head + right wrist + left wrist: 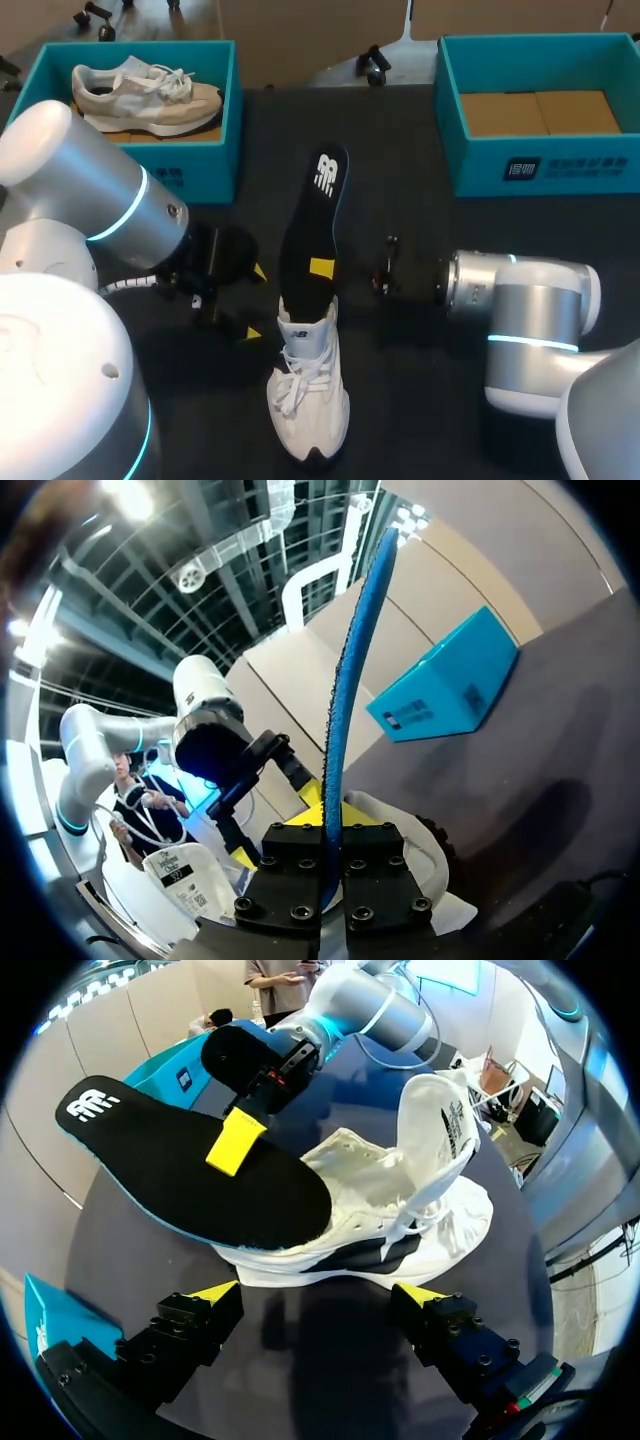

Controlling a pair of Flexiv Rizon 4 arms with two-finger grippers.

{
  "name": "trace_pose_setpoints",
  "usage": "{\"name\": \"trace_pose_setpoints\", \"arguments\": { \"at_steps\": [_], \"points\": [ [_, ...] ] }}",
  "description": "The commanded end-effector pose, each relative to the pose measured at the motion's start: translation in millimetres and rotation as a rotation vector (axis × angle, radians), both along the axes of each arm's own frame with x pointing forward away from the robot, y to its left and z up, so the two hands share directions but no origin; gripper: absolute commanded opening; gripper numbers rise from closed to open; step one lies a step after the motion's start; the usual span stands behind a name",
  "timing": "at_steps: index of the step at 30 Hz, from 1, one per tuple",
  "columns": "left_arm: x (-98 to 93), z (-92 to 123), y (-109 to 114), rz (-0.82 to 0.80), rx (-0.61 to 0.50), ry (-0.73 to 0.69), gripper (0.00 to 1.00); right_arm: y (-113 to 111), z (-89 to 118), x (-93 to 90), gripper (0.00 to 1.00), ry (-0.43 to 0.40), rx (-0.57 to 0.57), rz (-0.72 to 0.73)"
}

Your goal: Take the shoe out of the shoebox, open the shoe tongue, remove and reinsert the insole, then place the shoe into the shoebox

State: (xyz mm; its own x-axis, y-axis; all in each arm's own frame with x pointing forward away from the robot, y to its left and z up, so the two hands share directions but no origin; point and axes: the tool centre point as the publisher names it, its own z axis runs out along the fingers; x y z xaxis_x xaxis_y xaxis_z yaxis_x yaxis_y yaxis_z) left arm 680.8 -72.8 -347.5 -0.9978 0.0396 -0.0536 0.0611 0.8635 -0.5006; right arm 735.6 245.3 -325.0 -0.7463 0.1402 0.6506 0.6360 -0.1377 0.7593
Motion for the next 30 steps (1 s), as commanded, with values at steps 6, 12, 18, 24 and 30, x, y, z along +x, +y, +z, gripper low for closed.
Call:
{"name": "trace_pose_setpoints", "arguments": {
  "at_steps": [6, 12, 18, 24, 30],
  "points": [
    [-0.4, 0, 0, 0.0, 0.0, 0.0, 1.0, 11, 0, -15.5, 0.0, -0.017, 0.011, 0.009],
    [-0.4, 0, 0, 0.0, 0.0, 0.0, 1.0, 10, -3, -23.2, 0.0, -0.01, 0.005, 0.042],
    [-0.4, 0, 0, 0.0, 0.0, 0.0, 1.0, 7, -7, -30.7, 0.0, 0.002, -0.008, 0.069],
    [-0.4, 0, 0, 0.0, 0.0, 0.0, 1.0, 0, -17, -39.2, 0.0, 0.026, -0.003, 0.065],
    [-0.4, 0, 0, 0.0, 0.0, 0.0, 1.0, 0, -26, -48.9, 0.0, 0.053, 0.001, 0.067]
  ]
}}
